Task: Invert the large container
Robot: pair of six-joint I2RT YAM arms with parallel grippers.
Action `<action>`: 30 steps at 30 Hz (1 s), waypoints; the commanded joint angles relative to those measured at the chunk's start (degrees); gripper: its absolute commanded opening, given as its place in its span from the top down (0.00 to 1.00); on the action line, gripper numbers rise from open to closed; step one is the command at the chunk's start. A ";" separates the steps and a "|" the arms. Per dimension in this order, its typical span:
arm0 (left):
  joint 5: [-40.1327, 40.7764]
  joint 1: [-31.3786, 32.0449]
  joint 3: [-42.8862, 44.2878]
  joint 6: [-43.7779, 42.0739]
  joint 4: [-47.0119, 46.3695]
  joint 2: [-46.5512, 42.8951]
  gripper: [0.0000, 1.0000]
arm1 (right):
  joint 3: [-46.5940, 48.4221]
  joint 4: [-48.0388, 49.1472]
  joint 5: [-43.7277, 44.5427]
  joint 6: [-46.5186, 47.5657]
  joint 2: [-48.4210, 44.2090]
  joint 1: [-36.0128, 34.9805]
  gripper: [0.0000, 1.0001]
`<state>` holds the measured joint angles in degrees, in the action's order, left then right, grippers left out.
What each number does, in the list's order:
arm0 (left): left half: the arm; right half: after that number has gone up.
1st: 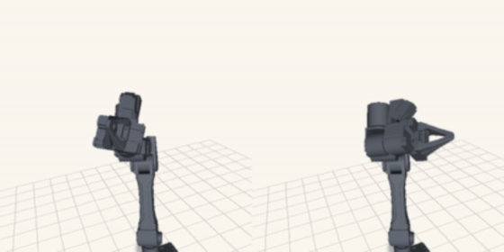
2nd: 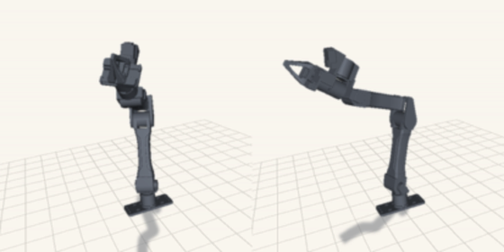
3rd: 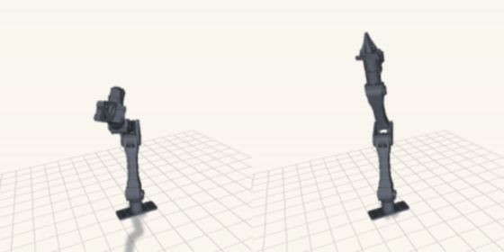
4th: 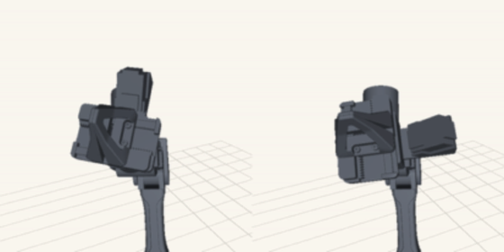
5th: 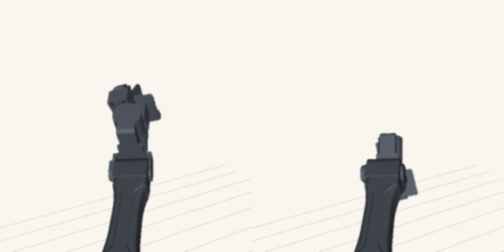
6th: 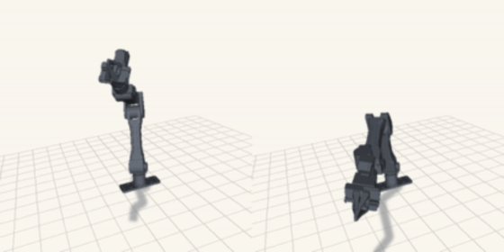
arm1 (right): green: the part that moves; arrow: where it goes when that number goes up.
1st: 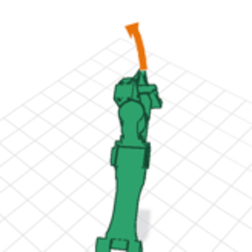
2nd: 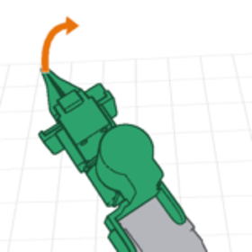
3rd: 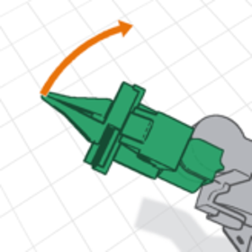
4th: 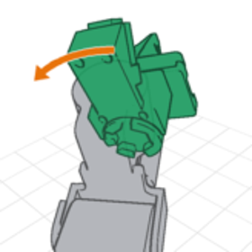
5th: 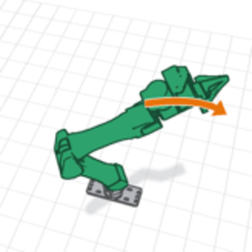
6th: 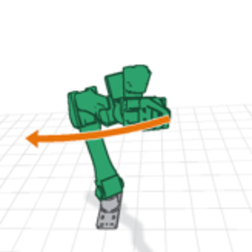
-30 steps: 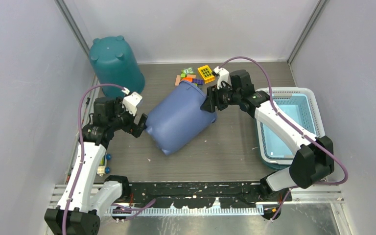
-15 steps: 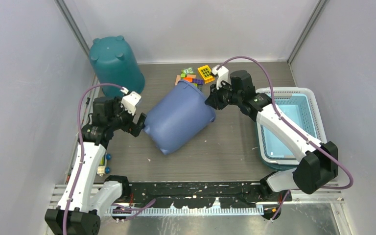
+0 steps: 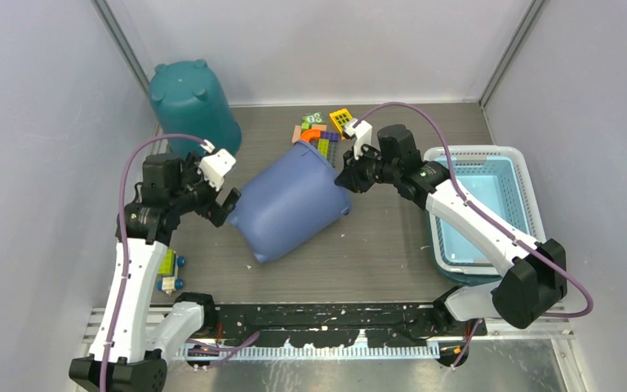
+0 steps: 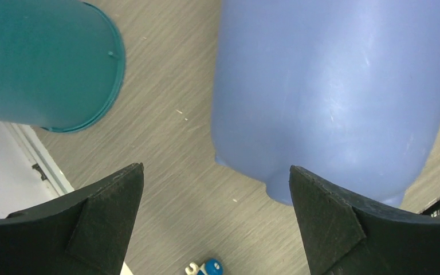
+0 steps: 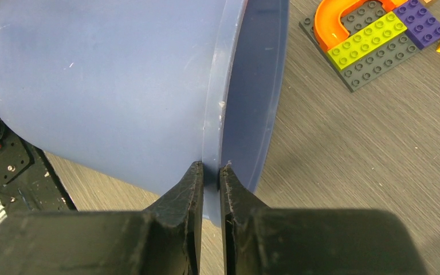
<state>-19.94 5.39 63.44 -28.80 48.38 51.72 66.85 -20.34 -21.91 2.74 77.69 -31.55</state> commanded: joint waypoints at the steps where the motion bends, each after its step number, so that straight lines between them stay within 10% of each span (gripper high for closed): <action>1: -5.98 0.24 0.66 -8.67 9.99 -0.06 0.00 | -0.31 0.04 -1.20 -0.41 -2.05 -0.33 0.93; 13: -9.60 0.25 -4.42 -21.09 19.00 -0.78 0.02 | -0.49 0.03 -0.68 -0.52 -2.23 -0.18 0.97; 30: -11.11 0.25 -9.31 -15.38 4.78 1.31 0.16 | 0.64 -0.91 -2.77 -0.55 -1.48 -0.05 0.96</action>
<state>-28.29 5.50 54.13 -45.84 57.84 53.67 66.54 -20.86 -22.81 2.70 77.32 -31.53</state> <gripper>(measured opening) 0.852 0.179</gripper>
